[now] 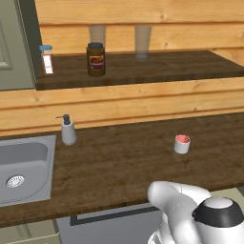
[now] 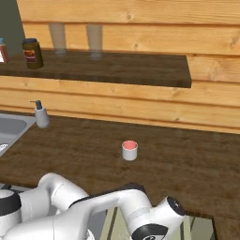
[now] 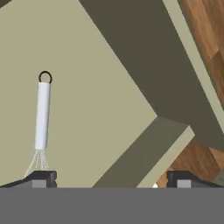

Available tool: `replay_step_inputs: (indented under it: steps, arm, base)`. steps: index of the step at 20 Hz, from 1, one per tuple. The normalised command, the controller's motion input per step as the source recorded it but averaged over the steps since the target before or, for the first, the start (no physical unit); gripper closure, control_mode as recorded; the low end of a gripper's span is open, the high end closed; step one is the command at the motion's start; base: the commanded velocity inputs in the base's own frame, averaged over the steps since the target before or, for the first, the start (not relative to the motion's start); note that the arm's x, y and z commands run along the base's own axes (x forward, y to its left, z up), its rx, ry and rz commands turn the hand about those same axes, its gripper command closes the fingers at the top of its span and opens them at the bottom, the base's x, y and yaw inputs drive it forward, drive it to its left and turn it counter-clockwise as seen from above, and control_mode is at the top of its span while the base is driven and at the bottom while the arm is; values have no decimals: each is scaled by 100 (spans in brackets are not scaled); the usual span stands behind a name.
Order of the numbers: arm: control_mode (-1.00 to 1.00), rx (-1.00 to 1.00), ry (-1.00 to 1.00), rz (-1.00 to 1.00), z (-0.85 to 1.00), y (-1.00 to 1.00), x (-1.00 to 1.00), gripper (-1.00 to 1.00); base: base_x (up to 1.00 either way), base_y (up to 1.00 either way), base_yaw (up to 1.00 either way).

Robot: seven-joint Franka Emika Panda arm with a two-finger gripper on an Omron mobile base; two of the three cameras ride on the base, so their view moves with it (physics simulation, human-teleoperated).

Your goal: Pick the whisk from the drawer and place it on the counter.

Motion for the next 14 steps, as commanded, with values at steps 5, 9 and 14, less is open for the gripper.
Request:
replay_step_inputs:
  steps: [5, 9, 14]
  arm:
    - [-100, -1, -1, 0, -74, 0, 5, -100]
    - [-100, 0, -10, 0, -26, -30, 0, -100]
    - [-100, -2, -2, 0, -28, -14, 0, -100]
  base:
    - [0, 0, 0]
    - [0, 0, 0]
    - [0, 0, 0]
